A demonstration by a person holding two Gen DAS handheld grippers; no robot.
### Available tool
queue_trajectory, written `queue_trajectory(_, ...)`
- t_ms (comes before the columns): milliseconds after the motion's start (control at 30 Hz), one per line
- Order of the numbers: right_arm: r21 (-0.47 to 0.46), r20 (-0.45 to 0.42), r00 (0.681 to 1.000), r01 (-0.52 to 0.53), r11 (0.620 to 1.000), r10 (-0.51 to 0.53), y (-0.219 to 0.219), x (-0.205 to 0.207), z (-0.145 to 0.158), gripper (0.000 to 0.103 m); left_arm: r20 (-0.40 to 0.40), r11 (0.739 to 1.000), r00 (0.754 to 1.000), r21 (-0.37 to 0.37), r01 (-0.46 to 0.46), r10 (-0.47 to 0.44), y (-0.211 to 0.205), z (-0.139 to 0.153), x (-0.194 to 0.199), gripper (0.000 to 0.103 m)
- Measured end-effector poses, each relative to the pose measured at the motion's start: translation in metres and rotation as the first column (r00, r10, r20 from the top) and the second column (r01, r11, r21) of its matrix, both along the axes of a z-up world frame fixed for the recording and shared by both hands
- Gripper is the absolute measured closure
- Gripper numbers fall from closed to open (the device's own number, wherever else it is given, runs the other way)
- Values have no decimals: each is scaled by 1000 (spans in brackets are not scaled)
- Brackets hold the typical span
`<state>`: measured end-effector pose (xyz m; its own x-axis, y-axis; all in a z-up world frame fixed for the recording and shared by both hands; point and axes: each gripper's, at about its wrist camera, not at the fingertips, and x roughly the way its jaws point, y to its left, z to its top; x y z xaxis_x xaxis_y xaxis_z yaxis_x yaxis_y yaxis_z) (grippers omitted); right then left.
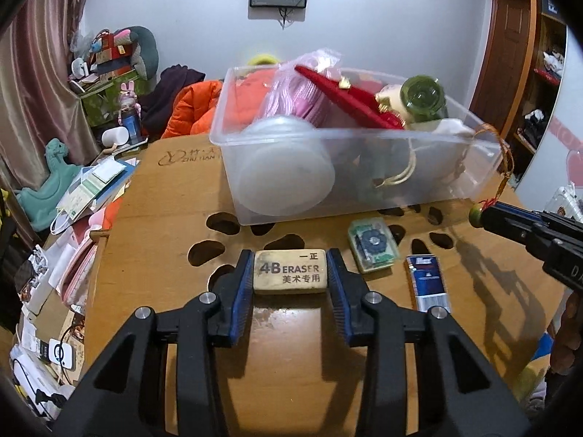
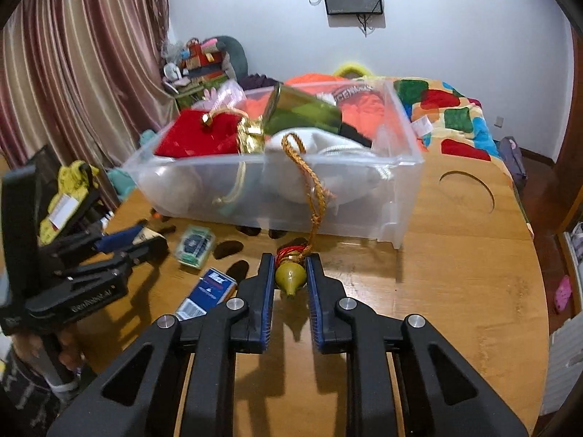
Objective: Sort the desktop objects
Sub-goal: 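Grasp the beige eraser with the left tool while the right tool grasps the yellow gourd pendant, then lift and carry the eraser and gourd pendant over the clear box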
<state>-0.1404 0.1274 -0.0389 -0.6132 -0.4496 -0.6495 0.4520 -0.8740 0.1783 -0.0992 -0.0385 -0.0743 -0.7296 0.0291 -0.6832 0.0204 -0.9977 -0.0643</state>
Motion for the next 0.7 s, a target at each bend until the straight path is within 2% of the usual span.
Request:
queue_trajectory(333, -110, -55, 998, -3, 994, -3, 13, 12, 28, 88, -102, 999, 995, 39, 16, -12, 0, 35, 15, 64)
queue_trajectory(500, -86, -102, 994, 20, 996, -29, 17, 12, 40, 88, -148, 999, 989, 43, 28, -21, 1, 50, 17, 64)
queue_trajectory(700, -2, -147, 988, 52, 999, -52, 17, 0, 45, 88, -172, 999, 985, 35, 25, -19, -1, 61, 9, 64)
